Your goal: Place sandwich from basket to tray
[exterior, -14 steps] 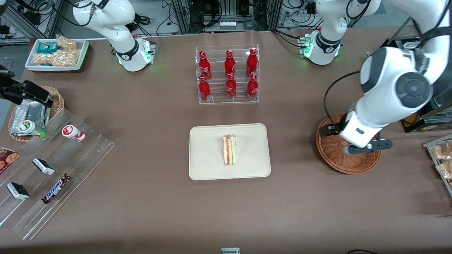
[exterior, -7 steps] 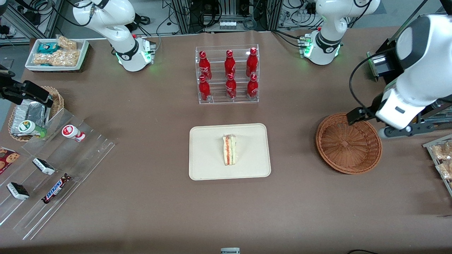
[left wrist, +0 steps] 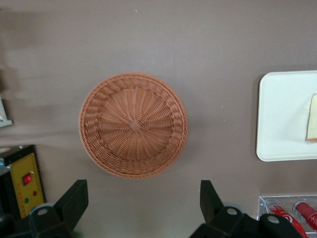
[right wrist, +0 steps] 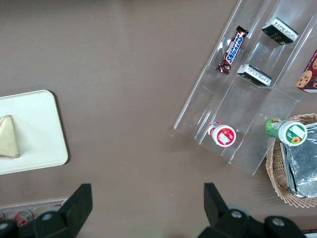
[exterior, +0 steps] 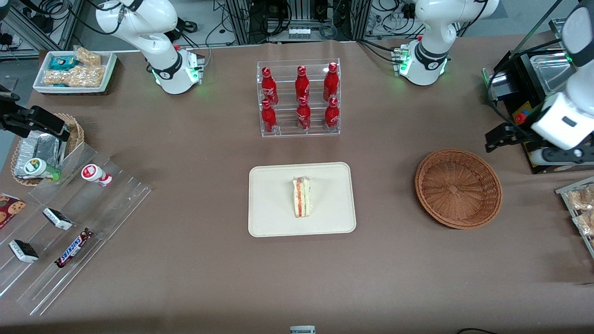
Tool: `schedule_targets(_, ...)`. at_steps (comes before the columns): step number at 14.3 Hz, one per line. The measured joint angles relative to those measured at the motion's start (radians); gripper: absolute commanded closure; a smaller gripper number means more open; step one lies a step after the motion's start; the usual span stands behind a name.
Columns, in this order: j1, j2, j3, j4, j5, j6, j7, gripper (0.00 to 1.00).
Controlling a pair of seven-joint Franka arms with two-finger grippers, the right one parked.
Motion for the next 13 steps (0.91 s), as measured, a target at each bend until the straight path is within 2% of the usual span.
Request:
schedule_targets(4, -0.045, 0.0, 0.055, 0.028, 0.0, -0.002, 0.006, 0.0)
schedule_targets(13, -0.072, 0.0, 0.061, 0.029, -0.018, -0.038, 0.006, 0.0)
